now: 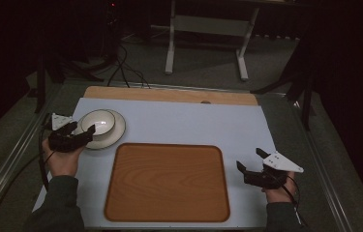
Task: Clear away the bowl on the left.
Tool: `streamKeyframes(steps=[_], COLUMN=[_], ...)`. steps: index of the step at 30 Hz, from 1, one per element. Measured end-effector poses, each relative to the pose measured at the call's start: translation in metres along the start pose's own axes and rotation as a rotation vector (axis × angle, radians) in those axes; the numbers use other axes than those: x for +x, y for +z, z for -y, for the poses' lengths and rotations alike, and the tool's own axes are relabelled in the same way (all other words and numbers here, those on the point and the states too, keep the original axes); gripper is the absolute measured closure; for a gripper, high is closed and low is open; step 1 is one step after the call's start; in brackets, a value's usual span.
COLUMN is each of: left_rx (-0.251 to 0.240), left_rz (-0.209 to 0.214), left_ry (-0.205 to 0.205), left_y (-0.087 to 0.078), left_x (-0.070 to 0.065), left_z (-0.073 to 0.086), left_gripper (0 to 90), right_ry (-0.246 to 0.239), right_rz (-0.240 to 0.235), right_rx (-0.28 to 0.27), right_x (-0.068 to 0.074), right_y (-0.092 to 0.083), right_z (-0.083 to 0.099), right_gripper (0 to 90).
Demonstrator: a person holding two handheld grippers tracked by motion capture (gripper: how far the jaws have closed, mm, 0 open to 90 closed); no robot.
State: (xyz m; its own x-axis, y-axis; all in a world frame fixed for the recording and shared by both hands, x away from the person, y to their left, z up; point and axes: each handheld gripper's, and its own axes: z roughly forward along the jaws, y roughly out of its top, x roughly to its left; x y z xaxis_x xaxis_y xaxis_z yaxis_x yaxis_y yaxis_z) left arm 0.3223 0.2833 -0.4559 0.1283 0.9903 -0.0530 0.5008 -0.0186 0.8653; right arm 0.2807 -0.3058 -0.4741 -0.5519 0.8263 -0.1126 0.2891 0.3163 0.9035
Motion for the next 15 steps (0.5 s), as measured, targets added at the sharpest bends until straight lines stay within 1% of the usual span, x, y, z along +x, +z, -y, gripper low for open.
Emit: streamKeyframes(steps=[3,11,15], left_rx=[0.013,0.032,0.047], left_rz=[-0.007,-0.018,-0.028], left_ry=[-0.002,-0.036,-0.042], left_y=[0.004,0.014,0.019], left_x=[0.002,0.008,0.01], left_z=[0.001,0.002,0.003], left_gripper=[33.1,32.9,33.2], right_ry=[-0.001,-0.001,-0.002], right_rz=[-0.001,-0.003,-0.005], right_rx=[0.001,0.001,-0.001], right_x=[0.0,0.0,0.0], right_y=[0.0,0.0,0.0], right_z=[0.0,0.0,0.0], right_gripper=[13.2,13.2,13.2])
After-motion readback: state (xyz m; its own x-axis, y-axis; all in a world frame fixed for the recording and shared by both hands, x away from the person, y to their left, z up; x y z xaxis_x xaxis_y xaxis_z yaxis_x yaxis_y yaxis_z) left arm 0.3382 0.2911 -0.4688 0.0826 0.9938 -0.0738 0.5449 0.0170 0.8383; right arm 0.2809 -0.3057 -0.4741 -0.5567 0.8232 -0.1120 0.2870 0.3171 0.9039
